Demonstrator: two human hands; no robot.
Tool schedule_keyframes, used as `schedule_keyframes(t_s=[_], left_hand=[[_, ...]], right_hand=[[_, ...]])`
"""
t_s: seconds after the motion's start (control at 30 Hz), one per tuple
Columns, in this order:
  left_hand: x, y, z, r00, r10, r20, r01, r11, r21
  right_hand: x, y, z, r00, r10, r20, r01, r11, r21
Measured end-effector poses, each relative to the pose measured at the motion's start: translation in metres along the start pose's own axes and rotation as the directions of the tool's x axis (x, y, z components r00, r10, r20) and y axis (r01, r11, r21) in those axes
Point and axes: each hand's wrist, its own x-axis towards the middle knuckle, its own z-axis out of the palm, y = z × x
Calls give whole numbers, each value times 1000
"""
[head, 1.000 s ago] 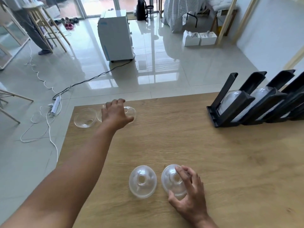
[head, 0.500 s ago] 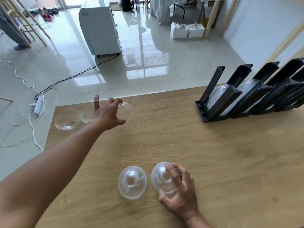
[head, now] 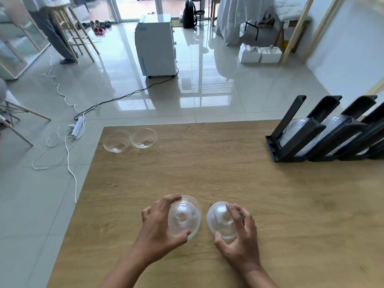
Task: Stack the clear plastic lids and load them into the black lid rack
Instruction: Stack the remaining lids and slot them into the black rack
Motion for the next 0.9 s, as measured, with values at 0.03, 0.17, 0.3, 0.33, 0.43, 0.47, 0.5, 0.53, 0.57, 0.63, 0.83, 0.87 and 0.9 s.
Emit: schedule_keyframes(t_s=[0.03, 0.17, 0.3, 0.33, 0.43, 0.47, 0.5, 0.53, 0.57, 0.63, 0.83, 0.87, 0.9], left_hand=[[-6, -1, 5, 1000, -9, 1, 9, 1000, 4], [-14, -5, 20, 999, -42, -7, 42, 999, 26], [-13, -6, 25, 998, -63, -2, 63, 996, 60], [-13, -6, 26, 998, -65, -1, 65, 995, 70], [-12, -6, 26, 998, -60, -8, 60, 994, 89], [-12, -6, 26, 998, -55, -8, 56, 994, 93], [-11, -6, 26, 999, -51, -7, 52, 994, 92], [-11, -6, 26, 999, -47, -7, 47, 995, 88], [-10, -6, 27, 999, -40, -9, 40, 996, 78], [-11, -8, 27, 1000, -19, -17, 20, 999, 33], [-12, -9, 28, 1000, -14, -21, 12, 998, -60], [-12, -10, 28, 1000, -17, -19, 16, 998, -65], [-13, -10, 28, 1000, -19, -18, 18, 998, -68]], right_hand=[[-1, 0, 0, 1000, -1, 0, 1, 1000, -2], [-2, -4, -1, 1000, 10, 5, -10, 1000, -4], [-2, -6, -2, 1000, 19, 17, -19, 1000, -9], [-2, -6, -2, 1000, 17, 21, -17, 1000, -9], [-2, -7, -4, 1000, 15, 28, -15, 1000, -7], [-2, -7, -4, 1000, 14, 27, -13, 1000, -6], [-2, -8, -5, 1000, 12, 25, -12, 1000, -4], [-2, -8, -5, 1000, 10, 24, -10, 1000, 1], [-2, -8, -6, 1000, 10, 24, -10, 1000, 5], [-2, -7, -6, 1000, 8, 28, -9, 1000, 5], [-3, -3, -7, 999, 11, 45, -11, 1000, -1], [-3, -4, -8, 999, 17, 50, -17, 1000, 1], [-3, -6, -8, 998, 22, 53, -22, 1000, 4]])
